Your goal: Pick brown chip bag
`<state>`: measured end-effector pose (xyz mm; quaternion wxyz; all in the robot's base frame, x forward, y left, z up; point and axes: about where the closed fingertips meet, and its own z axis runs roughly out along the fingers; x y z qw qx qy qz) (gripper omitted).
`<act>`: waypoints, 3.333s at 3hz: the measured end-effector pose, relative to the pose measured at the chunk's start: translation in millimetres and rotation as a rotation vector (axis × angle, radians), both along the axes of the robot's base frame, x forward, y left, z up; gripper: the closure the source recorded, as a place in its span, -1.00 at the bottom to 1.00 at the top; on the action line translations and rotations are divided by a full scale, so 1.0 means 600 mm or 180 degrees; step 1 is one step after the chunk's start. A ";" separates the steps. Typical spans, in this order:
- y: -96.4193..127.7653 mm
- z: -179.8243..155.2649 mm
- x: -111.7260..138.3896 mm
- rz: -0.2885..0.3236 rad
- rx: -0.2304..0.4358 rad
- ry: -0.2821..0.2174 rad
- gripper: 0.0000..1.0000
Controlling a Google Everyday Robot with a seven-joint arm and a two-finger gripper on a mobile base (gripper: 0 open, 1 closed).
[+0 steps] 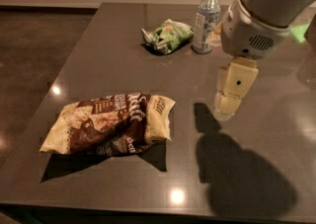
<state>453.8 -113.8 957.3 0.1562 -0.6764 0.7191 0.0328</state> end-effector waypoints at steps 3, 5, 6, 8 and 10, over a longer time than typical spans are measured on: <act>0.177 -0.063 -0.032 0.0656 0.0171 0.0272 -1.00; 0.266 -0.104 -0.049 0.0912 0.0133 0.0287 -1.00; 0.292 -0.125 -0.047 0.0998 0.0048 0.0298 -1.00; 0.307 -0.148 -0.027 0.1050 -0.0065 0.0303 -1.00; 0.296 -0.162 -0.014 0.1084 -0.0237 0.0321 0.06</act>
Offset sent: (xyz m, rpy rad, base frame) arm -0.0218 0.1184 -0.0493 0.0529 0.1230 0.2506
